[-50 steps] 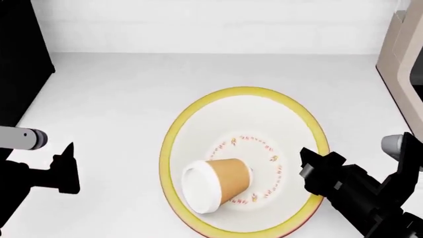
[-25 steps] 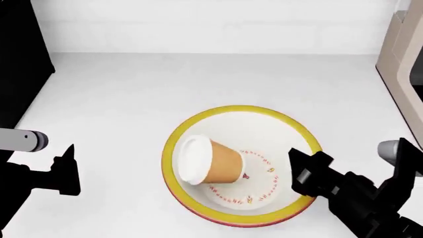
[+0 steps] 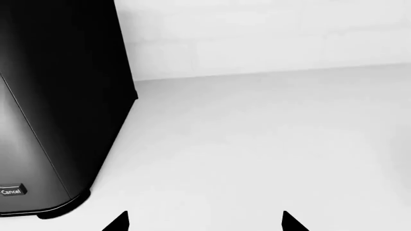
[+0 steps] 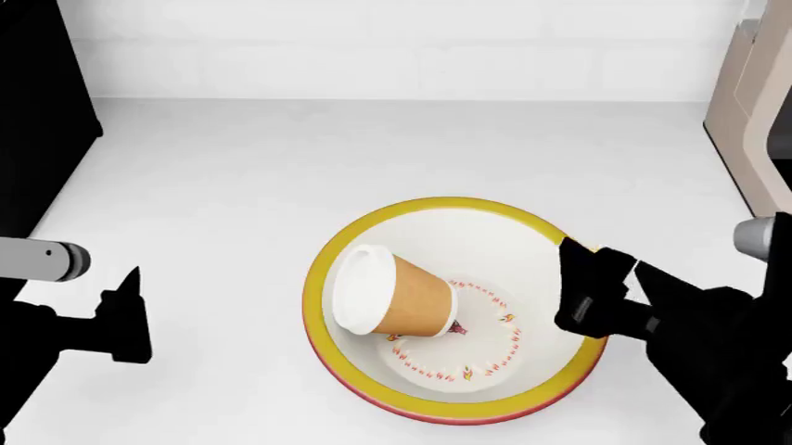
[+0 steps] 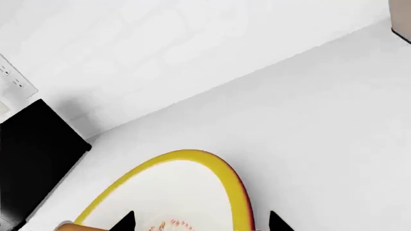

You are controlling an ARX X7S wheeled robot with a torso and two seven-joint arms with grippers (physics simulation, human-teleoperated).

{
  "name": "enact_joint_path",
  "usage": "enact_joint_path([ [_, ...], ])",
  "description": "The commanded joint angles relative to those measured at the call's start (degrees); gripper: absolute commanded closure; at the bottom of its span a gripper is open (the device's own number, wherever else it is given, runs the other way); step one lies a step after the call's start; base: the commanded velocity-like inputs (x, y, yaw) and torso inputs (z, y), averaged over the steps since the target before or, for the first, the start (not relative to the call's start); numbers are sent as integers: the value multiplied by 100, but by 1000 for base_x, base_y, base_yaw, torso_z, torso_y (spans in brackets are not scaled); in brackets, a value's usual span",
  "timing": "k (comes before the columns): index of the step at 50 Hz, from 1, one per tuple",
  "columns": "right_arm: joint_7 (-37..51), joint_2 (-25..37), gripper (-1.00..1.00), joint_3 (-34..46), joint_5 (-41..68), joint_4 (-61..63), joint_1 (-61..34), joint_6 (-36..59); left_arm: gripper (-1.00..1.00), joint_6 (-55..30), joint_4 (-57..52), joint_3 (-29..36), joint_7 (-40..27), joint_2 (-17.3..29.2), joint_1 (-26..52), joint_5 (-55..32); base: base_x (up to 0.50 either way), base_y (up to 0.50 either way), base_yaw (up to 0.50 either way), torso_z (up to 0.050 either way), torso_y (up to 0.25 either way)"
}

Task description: Place the cup inside the bowl on the dining table and move the bowl to any counter.

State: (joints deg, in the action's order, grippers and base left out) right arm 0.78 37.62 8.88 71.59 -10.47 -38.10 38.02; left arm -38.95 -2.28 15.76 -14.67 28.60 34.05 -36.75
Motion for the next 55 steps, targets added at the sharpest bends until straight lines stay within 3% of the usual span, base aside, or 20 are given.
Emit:
enact_joint_path([
  [1,559,475,-100,554,-1365,1175,23,-333,-100,-58,-120,-34,-40,41,1,-59,0,0,0,0,0],
  [3,747,648,-100,889,-2286,1678,161,-744,-100,-87,-162,-30,-72,57,6,-53,0,0,0,0,0],
  [4,929,674,-100,886,-2384,1846,290,-790,-100,-102,-199,324,-358,132,98,484,0,0,0,0,0],
  [7,1111,731,-100,796,-2619,2205,616,-1162,-100,-78,-350,245,-406,135,61,428,0,0,0,0,0],
  [20,1624,1194,-100,201,-1728,3438,691,-821,-100,-1018,-1698,-183,-948,371,173,-231,0,0,0,0,0],
  [36,1939,1525,-100,-51,-1077,3944,14,-297,-100,-1911,-2198,-361,-1326,264,864,-795,0,0,0,0,0],
  [41,2055,1630,-100,-118,-774,4171,-283,-87,-100,-2418,-2598,-552,-1601,295,1001,-1191,0,0,0,0,0],
  [49,2385,2009,-100,-662,-224,4715,54,-143,-100,-3199,-3261,-900,-2103,257,1281,-1926,0,0,0,0,0],
  [55,2595,2316,-100,-704,400,4870,-644,231,-100,-3924,-3488,-1374,-2616,163,1870,-2772,0,0,0,0,0],
])
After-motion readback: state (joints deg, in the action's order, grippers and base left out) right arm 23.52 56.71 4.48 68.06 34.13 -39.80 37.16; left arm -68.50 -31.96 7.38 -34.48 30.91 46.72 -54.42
